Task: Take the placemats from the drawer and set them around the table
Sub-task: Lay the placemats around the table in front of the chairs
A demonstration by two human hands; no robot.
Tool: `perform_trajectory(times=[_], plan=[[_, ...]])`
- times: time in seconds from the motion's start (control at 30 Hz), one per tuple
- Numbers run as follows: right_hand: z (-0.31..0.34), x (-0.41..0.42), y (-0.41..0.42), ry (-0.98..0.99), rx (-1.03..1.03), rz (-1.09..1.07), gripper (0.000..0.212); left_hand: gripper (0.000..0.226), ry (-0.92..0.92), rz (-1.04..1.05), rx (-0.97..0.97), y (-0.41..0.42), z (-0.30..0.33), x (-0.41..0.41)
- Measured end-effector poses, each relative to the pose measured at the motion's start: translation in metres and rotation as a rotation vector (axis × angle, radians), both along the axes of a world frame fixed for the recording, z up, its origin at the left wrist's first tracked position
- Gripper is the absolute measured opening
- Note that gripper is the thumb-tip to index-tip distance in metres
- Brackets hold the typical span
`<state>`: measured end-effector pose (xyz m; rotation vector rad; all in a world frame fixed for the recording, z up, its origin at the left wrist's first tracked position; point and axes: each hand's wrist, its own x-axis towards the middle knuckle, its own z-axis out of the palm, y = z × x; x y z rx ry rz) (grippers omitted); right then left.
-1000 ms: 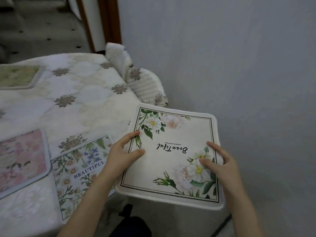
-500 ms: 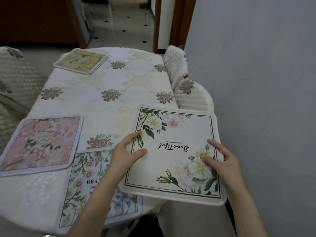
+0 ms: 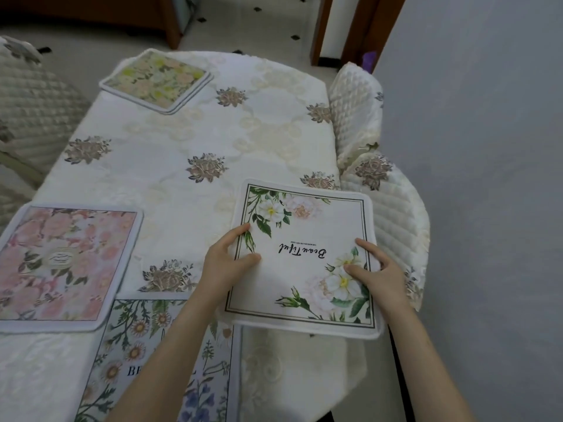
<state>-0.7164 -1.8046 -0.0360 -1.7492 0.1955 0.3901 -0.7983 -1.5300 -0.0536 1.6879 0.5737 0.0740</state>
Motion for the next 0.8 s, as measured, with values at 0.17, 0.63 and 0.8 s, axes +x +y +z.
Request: perform_trajectory(times=[0.17, 0.63, 0.8], plan=[[-0.052, 0.060, 0.015, 0.079, -0.029, 0.043, 0.056, 0.065, 0.048, 0.046, 0.010, 0.007, -0.044, 0.046], [-0.131, 0.126, 0.023, 0.089, -0.124, 0.133, 0.066, 0.066, 0.106, 0.149, 0.048, -0.001, -0.117, 0.092], [-0.134, 0.130, 0.027, 0.015, -0.281, 0.222, 0.075, 0.066, 0.110, 0.144, 0.094, 0.002, -0.125, 0.093]])
